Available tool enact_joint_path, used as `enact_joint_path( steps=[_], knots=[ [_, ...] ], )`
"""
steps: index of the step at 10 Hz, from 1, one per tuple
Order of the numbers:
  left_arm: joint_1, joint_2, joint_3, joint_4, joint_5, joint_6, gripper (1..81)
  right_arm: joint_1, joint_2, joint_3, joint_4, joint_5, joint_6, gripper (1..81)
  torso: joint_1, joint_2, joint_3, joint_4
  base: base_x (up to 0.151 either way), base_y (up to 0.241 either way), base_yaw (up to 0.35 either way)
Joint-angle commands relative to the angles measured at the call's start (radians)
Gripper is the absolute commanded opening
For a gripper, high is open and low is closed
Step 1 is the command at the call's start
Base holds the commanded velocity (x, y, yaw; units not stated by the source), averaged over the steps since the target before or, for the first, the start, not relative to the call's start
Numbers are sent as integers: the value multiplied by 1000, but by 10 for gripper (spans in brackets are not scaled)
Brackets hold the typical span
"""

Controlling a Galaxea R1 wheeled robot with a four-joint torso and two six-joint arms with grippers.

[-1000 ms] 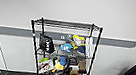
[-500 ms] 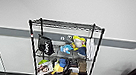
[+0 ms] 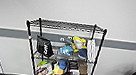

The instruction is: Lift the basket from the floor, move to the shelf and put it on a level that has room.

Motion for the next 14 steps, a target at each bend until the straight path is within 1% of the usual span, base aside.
enact_joint_path(
  steps=[1,13,14],
  knots=[
    [-114,-23,57,16,16,1,10,118,-26,57,1,-5,2,10,0,0,0,0,100,0,0],
    [-114,-22,57,17,16,0,10,130,-25,60,3,-5,4,10,0,0,0,0,111,0,0],
    [-114,-22,57,17,16,0,10,130,-25,63,3,4,4,10,0,0,0,0,112,0,0]
  ],
)
